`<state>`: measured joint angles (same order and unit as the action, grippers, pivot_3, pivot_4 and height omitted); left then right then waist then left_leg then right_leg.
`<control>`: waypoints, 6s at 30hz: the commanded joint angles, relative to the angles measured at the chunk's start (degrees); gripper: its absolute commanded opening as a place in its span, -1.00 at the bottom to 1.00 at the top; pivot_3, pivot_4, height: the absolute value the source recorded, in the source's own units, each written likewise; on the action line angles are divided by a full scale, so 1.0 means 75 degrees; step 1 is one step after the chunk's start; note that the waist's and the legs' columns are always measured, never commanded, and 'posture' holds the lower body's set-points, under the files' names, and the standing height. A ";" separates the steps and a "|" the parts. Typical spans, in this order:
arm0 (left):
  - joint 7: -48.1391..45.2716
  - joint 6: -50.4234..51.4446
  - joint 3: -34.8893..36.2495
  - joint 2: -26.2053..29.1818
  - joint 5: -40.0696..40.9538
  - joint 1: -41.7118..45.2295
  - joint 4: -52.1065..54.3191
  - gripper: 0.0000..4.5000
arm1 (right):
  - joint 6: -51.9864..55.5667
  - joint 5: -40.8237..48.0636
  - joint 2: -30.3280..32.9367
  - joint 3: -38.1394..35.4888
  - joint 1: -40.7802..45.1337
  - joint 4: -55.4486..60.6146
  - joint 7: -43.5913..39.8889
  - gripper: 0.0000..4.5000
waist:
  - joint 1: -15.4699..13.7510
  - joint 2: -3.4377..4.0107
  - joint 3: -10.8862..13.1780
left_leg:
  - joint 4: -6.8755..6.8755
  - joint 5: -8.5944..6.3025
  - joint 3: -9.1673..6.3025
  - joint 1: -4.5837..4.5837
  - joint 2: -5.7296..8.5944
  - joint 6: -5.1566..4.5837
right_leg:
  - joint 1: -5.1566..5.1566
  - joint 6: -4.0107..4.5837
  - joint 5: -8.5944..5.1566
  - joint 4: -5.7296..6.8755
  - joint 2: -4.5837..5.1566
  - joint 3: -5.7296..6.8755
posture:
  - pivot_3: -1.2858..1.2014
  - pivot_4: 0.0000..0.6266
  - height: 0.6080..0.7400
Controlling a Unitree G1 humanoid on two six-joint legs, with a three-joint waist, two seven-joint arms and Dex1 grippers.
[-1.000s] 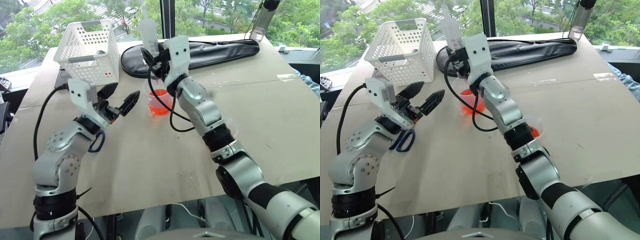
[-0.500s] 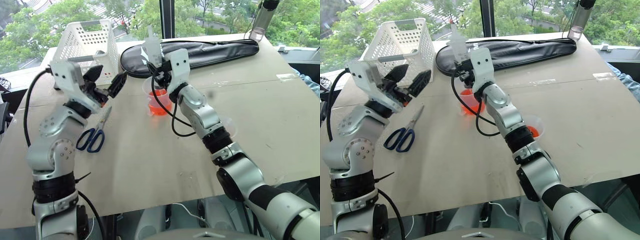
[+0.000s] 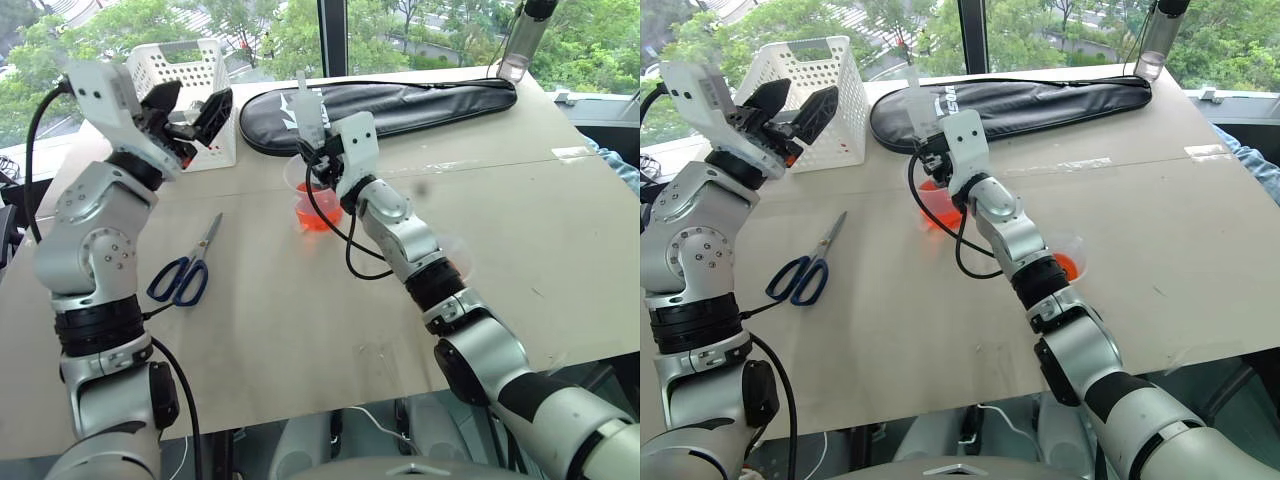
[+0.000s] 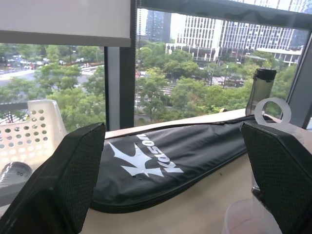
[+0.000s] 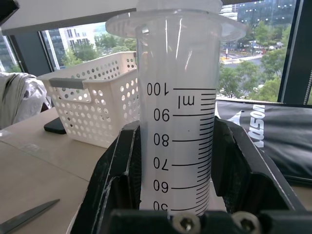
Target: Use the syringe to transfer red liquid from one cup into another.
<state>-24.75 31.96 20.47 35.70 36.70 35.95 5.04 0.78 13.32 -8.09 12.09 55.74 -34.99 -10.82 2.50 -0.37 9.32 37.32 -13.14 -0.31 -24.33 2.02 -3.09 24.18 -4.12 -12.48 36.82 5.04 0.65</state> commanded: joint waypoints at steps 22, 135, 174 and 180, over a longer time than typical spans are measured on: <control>-0.0813 0.2010 -0.1367 -0.0023 0.0409 0.1459 -0.0271 0.25 | -0.0749 -0.0632 -0.0681 0.0296 -0.0390 0.0643 -0.0268 -0.34 | 0.0001 -0.0003 0.0001 | 0.0000 0.0006 -0.0004 0.0004 0.0000 0.0010 | 0.0001 0.0000 0.0000 0.0005 -0.0005 -0.0006 | 0.03 -0.52 0.75; -0.1330 0.1969 0.0089 -0.0139 0.1170 0.0252 -0.0069 0.46 | 0.4387 -0.0602 0.0398 -0.0164 0.0224 0.3631 -0.1528 0.99 | -0.0012 -0.0009 -0.0002 | 0.0003 0.0006 -0.0005 0.0004 0.0001 0.0010 | 0.0004 0.0000 0.0000 0.0015 0.0000 -0.0009 | 0.03 -0.52 0.75; -0.1915 0.1686 0.0623 0.0624 0.1570 -0.1925 0.1658 0.46 | 0.3345 -0.1159 0.0124 -0.0564 0.2292 -0.0927 -0.1336 0.26 | 0.0004 -0.0009 -0.0002 | -0.0002 0.0005 -0.0004 0.0005 0.0001 0.0012 | 0.0006 0.0002 0.0001 0.0009 0.0003 -0.0009 | 0.03 -0.52 0.75; -0.1868 0.1697 0.0590 0.0604 0.1617 -0.1782 0.1542 0.46 | 0.3206 -0.1275 0.0207 -0.0537 0.2271 -0.0852 -0.1397 -0.35 | 0.0005 -0.0009 -0.0002 | -0.0003 0.0005 -0.0005 0.0005 0.0000 0.0012 | 0.0006 0.0002 0.0001 0.0009 0.0002 -0.0009 | 0.03 -0.52 0.75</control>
<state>-38.78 45.72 23.23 39.27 47.52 21.62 15.22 26.09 4.14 -6.64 8.47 71.04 -43.71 -20.95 2.53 -0.44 9.30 37.30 -13.10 -0.35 -24.29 2.02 -3.00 24.22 -4.10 -12.47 36.88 5.05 0.59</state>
